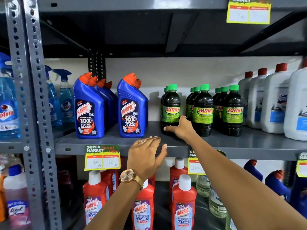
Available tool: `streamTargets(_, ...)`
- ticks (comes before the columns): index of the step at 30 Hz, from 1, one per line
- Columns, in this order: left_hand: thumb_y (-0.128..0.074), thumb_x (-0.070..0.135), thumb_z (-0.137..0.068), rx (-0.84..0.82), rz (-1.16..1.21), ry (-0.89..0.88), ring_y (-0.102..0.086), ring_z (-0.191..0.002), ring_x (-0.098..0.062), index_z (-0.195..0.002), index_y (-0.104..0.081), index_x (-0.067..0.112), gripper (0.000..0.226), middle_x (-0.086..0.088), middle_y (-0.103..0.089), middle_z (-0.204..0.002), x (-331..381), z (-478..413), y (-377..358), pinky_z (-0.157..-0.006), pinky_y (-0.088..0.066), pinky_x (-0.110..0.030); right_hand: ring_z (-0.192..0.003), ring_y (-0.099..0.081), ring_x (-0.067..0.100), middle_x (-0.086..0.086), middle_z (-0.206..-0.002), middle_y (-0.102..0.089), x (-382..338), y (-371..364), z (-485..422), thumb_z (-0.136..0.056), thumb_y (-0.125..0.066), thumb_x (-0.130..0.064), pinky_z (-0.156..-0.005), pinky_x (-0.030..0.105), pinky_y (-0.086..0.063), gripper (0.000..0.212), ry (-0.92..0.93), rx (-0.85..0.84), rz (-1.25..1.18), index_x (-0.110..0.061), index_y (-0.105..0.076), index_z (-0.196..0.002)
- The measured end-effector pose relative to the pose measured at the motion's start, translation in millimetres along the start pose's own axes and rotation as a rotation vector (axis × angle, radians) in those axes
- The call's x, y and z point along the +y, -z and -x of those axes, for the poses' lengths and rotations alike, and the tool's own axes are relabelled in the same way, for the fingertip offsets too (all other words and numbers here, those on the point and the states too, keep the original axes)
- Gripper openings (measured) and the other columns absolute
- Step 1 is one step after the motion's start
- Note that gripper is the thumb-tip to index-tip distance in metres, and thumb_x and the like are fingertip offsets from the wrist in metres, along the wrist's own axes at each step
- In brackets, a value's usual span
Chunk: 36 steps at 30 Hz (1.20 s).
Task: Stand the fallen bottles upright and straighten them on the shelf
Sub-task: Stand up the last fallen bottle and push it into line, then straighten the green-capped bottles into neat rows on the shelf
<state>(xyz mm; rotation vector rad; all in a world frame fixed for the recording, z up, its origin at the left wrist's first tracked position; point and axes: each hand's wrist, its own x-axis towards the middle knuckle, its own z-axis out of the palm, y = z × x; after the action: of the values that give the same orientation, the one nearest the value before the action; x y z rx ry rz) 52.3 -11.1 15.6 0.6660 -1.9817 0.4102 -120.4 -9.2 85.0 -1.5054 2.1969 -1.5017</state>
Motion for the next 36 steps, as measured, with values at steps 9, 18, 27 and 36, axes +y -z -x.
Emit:
streamTargets(9, -0.028, 0.057, -0.089, -0.172, -0.117, 0.101, -0.067, -0.078, -0.02, -0.088, -0.068, 0.024, 0.052, 0.004, -0.073, -0.083, 4.8, -14.5, 11.9, -0.059, -0.043, -0.029, -0.097, -0.066, 0.026, 0.007, -0.097, -0.069, -3.4, 17.3, 10.3, -0.07, -0.086, -0.032, -0.076, 0.027, -0.047, 0.046, -0.056, -0.176, -0.123, -0.012, -0.068, -0.107)
streamTargets(18, -0.073, 0.046, -0.078, -0.558, 0.411, 0.458, -0.034, -0.139, -0.029, -0.15, 0.002, 0.006, 0.111, -0.017, -0.029, -0.154, 9.1, -77.3, -2.3, -0.11, -0.029, -0.033, -0.078, -0.058, 0.026, 0.013, -0.087, -0.061, 53.8, 112.4, 18.7, -0.064, -0.086, -0.046, -0.064, 0.031, -0.043, 0.063, -0.189, 0.017, 0.168, 0.001, -0.057, -0.095)
streamTargets(27, -0.084, 0.032, -0.069, -0.56, 0.507, 0.691, -0.037, -0.135, -0.032, -0.146, -0.002, 0.003, 0.117, -0.016, -0.034, -0.149, 13.9, -113.2, -51.7, -0.112, -0.032, -0.043, -0.117, -0.059, 0.031, 0.017, -0.125, -0.064, 66.3, 93.6, -19.6, -0.064, -0.09, -0.027, -0.101, 0.037, -0.047, 0.075, -0.108, -0.096, -0.065, -0.002, -0.057, -0.126)
streamTargets(36, -0.08, 0.041, -0.072, -0.549, 0.37, 0.616, -0.05, -0.122, -0.03, -0.133, -0.03, 0.005, 0.086, -0.014, -0.052, -0.133, 12.9, -113.1, -69.2, -0.101, -0.043, -0.04, -0.122, -0.054, 0.028, 0.013, -0.131, -0.057, 81.0, 90.8, -33.4, -0.067, -0.089, -0.024, -0.098, 0.032, -0.043, 0.081, -0.056, -0.116, -0.113, -0.002, -0.043, -0.13)
